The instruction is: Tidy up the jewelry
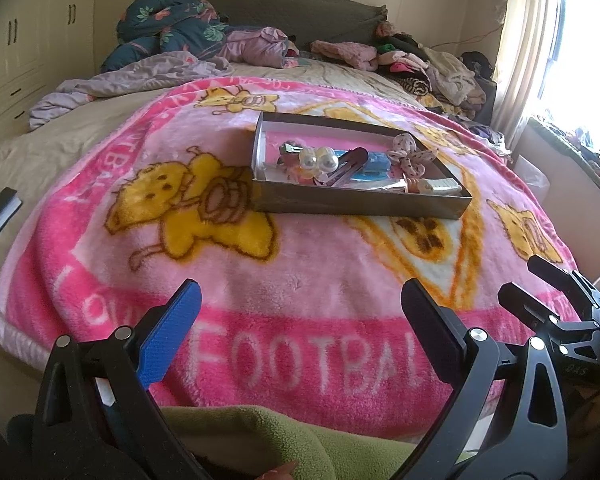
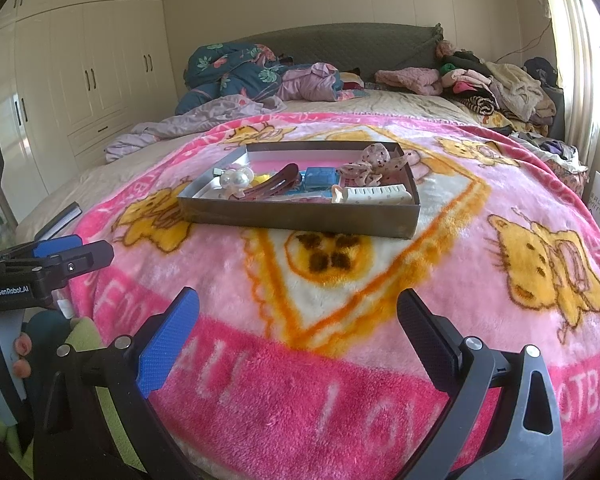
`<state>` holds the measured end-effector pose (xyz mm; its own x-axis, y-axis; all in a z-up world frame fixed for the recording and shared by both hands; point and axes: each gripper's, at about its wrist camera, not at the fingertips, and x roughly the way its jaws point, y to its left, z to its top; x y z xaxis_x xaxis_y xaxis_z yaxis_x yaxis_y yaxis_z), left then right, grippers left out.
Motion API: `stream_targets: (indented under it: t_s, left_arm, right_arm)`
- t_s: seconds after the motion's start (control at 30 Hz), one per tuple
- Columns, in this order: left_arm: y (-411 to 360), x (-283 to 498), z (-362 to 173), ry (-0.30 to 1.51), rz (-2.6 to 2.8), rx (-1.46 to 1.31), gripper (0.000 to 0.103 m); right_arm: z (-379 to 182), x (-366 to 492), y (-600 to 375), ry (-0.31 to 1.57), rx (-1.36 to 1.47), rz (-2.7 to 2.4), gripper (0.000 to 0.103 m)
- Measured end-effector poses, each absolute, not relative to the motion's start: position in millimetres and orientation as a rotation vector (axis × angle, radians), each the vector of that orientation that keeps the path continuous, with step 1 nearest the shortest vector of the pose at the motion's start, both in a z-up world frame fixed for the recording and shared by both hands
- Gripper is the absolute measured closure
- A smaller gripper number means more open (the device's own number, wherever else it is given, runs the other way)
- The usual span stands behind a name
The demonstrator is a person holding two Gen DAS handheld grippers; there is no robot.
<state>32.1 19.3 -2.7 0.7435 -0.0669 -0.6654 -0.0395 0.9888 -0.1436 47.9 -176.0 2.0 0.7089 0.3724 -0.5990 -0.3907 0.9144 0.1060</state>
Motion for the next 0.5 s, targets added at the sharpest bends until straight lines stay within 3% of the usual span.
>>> stream_targets:
  t_s: [0.5]
  left_arm:
    - [20.7, 30.4, -2.3, 0.736, -0.011, -0.148, 0.009]
  right_arm:
    - [0.9, 46.7, -175.0, 0.661, -0.026, 0.424, 0.004]
